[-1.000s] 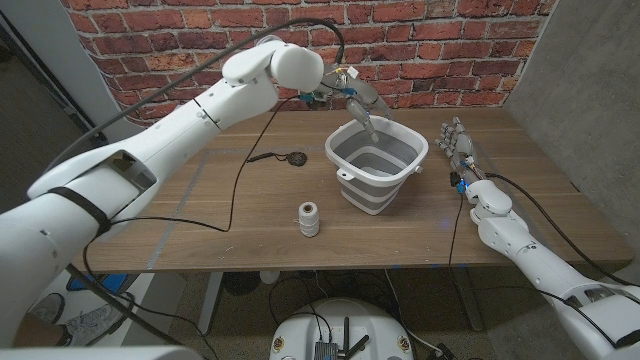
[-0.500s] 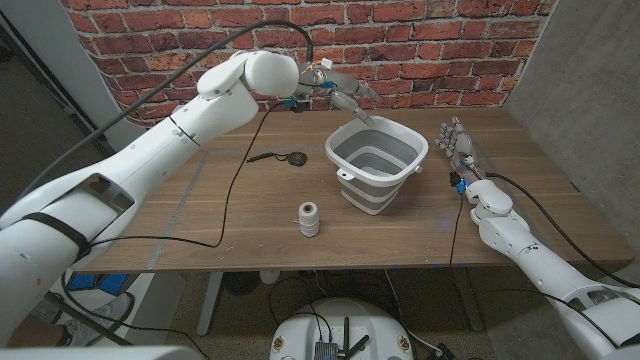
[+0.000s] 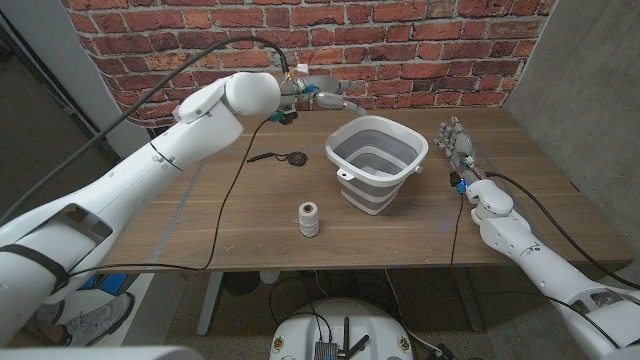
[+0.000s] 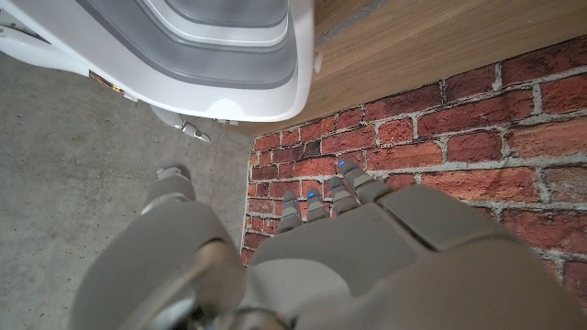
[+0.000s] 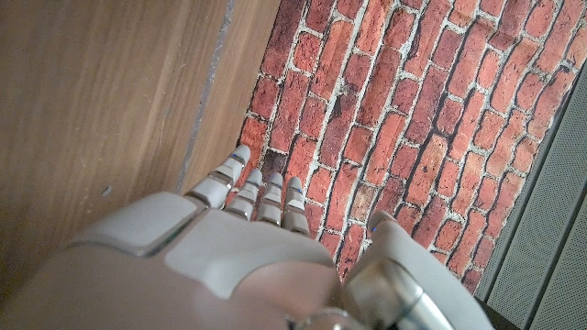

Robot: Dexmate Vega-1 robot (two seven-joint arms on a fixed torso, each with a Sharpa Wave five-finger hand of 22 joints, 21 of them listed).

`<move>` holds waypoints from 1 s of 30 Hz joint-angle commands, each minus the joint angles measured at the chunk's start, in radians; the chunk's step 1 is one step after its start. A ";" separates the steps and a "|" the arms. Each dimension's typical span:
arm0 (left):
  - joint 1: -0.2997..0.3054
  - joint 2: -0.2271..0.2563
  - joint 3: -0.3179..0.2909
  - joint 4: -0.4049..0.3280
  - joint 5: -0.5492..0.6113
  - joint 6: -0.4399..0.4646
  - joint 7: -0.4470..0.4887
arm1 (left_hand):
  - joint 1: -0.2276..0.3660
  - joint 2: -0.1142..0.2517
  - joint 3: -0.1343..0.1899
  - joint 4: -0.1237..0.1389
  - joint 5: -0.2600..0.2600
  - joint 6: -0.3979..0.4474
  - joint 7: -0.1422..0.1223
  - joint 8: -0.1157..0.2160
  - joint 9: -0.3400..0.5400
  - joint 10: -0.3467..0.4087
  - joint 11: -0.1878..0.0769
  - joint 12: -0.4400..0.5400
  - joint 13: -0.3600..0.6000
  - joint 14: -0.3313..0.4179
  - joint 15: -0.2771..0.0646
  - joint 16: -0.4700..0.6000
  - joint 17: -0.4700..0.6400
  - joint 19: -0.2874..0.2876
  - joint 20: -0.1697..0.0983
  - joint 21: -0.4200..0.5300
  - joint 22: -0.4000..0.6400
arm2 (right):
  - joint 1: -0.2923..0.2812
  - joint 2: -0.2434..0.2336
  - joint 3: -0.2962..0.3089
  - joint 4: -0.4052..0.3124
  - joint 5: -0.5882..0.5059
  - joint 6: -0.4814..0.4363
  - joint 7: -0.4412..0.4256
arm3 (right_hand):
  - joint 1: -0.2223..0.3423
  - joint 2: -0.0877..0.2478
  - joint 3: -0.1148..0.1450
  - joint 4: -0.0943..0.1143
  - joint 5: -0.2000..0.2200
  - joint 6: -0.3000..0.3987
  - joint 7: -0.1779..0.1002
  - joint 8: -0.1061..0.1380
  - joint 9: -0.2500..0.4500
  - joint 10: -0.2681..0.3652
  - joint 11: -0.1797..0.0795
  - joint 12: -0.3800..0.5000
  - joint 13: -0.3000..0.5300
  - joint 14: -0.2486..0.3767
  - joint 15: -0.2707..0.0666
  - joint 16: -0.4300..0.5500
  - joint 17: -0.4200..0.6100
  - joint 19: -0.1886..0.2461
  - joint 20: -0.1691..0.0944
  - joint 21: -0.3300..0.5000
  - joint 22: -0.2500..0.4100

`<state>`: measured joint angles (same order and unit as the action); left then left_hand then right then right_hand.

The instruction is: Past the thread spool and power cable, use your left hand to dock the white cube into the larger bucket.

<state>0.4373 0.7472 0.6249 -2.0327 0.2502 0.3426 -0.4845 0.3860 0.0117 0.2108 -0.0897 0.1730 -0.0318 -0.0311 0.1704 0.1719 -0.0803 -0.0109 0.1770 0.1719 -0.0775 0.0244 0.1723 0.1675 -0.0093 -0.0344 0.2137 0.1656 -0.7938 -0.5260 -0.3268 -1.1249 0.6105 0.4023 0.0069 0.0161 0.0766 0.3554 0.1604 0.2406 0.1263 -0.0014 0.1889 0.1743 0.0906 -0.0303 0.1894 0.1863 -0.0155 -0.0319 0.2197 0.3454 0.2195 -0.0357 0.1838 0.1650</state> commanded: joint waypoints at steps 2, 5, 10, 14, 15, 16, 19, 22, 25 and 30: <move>0.181 0.045 -0.088 -0.077 -0.123 0.072 0.267 | -0.029 -0.002 -0.005 0.005 0.002 -0.012 0.058 0.004 0.002 -0.020 0.025 0.005 0.003 -0.024 0.002 -0.001 0.002 -0.018 -0.033 -0.016 0.001 | -0.010 -0.016 -0.001 -0.034 -0.010 -0.012 -0.007 | 0.002 0.063 0.001 -0.006 -0.003 -0.001 -0.005 0.001 0.005 0.001 -0.001 0.003 0.002 -0.007 -0.016 0.004 0.002 -0.002 0.001 0.006 0.004; 0.226 0.048 -0.113 -0.090 -0.156 0.078 0.326 | -0.047 -0.002 -0.009 0.009 0.002 -0.016 0.080 0.005 0.002 -0.025 0.047 0.005 0.003 -0.029 0.011 0.000 0.003 -0.022 -0.035 -0.020 0.002 | -0.011 -0.017 -0.002 -0.037 -0.012 -0.014 -0.006 | 0.002 0.063 0.001 -0.006 -0.003 -0.003 -0.004 0.000 0.005 0.002 0.000 0.003 0.002 -0.008 -0.016 0.004 0.002 -0.002 0.002 0.006 0.004; 0.309 0.047 -0.162 -0.097 -0.210 0.052 0.436 | -0.064 0.000 -0.013 0.014 0.003 -0.019 0.094 0.006 0.002 -0.028 0.057 0.007 0.004 -0.033 0.017 0.001 0.004 -0.027 -0.042 -0.024 0.002 | -0.011 -0.018 -0.006 -0.040 -0.016 -0.013 -0.003 | 0.001 0.063 0.001 -0.006 -0.003 -0.003 -0.006 0.000 0.005 0.002 0.001 0.003 0.002 -0.008 -0.016 0.004 0.002 -0.003 0.001 0.006 0.004; 0.366 0.042 -0.197 -0.097 -0.247 0.028 0.516 | -0.077 0.003 -0.016 0.019 0.003 -0.009 0.098 0.010 0.002 -0.023 0.055 0.010 0.004 -0.027 0.016 0.005 0.005 -0.024 -0.045 -0.024 0.002 | -0.010 -0.021 -0.008 -0.042 -0.019 -0.011 0.002 | 0.001 0.063 0.000 -0.006 -0.003 -0.006 -0.005 -0.001 0.005 0.002 0.002 0.003 0.002 -0.008 -0.017 0.004 0.002 -0.005 -0.002 0.005 0.004; 0.379 0.039 -0.204 -0.094 -0.257 0.018 0.535 | -0.080 0.003 -0.017 0.020 0.004 -0.008 0.097 0.011 0.002 -0.022 0.054 0.010 0.004 -0.027 0.016 0.005 0.005 -0.023 -0.048 -0.023 0.002 | -0.009 -0.021 -0.008 -0.041 -0.020 -0.008 0.005 | 0.001 0.063 0.001 -0.006 -0.003 -0.006 -0.004 -0.001 0.005 0.001 0.000 0.003 0.002 -0.008 -0.015 0.004 0.002 -0.005 -0.003 0.005 0.004; 0.392 0.036 -0.210 -0.090 -0.261 0.005 0.557 | -0.084 0.004 -0.017 0.021 0.004 -0.007 0.097 0.011 0.002 -0.019 0.053 0.012 0.004 -0.025 0.015 0.006 0.005 -0.021 -0.050 -0.023 0.002 | -0.009 -0.022 -0.009 -0.042 -0.021 -0.008 0.006 | 0.001 0.062 0.001 -0.006 -0.003 -0.006 -0.005 0.000 0.005 0.001 0.001 0.003 0.002 -0.008 -0.016 0.004 0.002 -0.005 -0.004 0.005 0.004; 0.415 0.040 -0.221 -0.079 -0.283 -0.018 0.583 | -0.098 0.010 -0.019 0.026 0.005 0.004 0.091 0.015 0.001 -0.004 0.046 0.017 0.003 -0.016 0.011 0.009 0.005 -0.009 -0.057 -0.020 0.002 | -0.010 -0.026 -0.009 -0.052 -0.026 -0.009 0.003 | 0.001 0.061 0.000 -0.006 -0.003 -0.006 -0.006 0.000 0.004 0.002 0.001 0.003 0.002 -0.008 -0.016 0.004 0.001 -0.005 -0.004 0.005 0.004; 0.437 0.041 -0.228 -0.071 -0.298 -0.028 0.612 | -0.105 0.014 -0.018 0.027 0.006 0.004 0.085 0.014 0.001 -0.004 0.044 0.016 0.003 -0.012 0.007 0.010 0.004 -0.004 -0.059 -0.019 0.002 | -0.015 -0.032 -0.009 -0.064 -0.029 -0.013 0.000 | 0.001 0.061 0.000 -0.006 -0.003 -0.006 -0.005 0.000 0.004 0.003 0.002 0.004 0.002 -0.009 -0.016 0.004 0.002 -0.006 -0.004 0.005 0.004; 0.469 0.027 -0.249 -0.046 -0.333 -0.080 0.649 | -0.110 0.019 -0.018 0.030 0.007 0.004 0.077 0.013 0.001 -0.003 0.039 0.016 0.003 -0.011 0.005 0.010 0.004 -0.003 -0.058 -0.020 0.002 | -0.020 -0.039 -0.009 -0.074 -0.031 -0.019 -0.001 | 0.001 0.061 0.000 -0.006 -0.003 -0.008 -0.004 -0.001 0.004 0.003 0.001 0.004 0.002 -0.009 -0.016 0.004 0.001 -0.005 -0.007 0.005 0.004; 0.513 0.011 -0.270 -0.006 -0.364 -0.157 0.705 | -0.124 0.032 -0.016 0.033 0.010 0.022 0.062 0.018 0.001 0.011 0.025 0.020 0.002 0.006 -0.007 0.013 0.004 0.011 -0.064 -0.018 0.002 | -0.032 -0.045 -0.005 -0.091 -0.032 -0.024 -0.011 | 0.001 0.061 0.000 -0.006 -0.003 -0.012 -0.003 -0.002 0.004 0.004 0.001 0.004 0.002 -0.008 -0.015 0.004 0.001 -0.005 -0.007 0.005 0.004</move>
<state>0.8406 0.7826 0.4125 -2.0988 -0.0216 0.3246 0.0679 0.2734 0.0429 0.1904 -0.0632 0.1779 -0.0166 0.0359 0.1819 0.1722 -0.0756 0.0251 0.1888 0.1722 -0.0851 0.0189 0.1778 0.1702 -0.0094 -0.0314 0.1899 0.1655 -0.8096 -0.5568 -0.3344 -1.1861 0.5853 0.3887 0.0067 0.0161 0.0766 0.3526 0.1576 0.2405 0.1227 -0.0050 0.1889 0.1742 0.0906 -0.0302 0.1894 0.1863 -0.0155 -0.0319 0.2197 0.3431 0.2195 -0.0357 0.1838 0.1650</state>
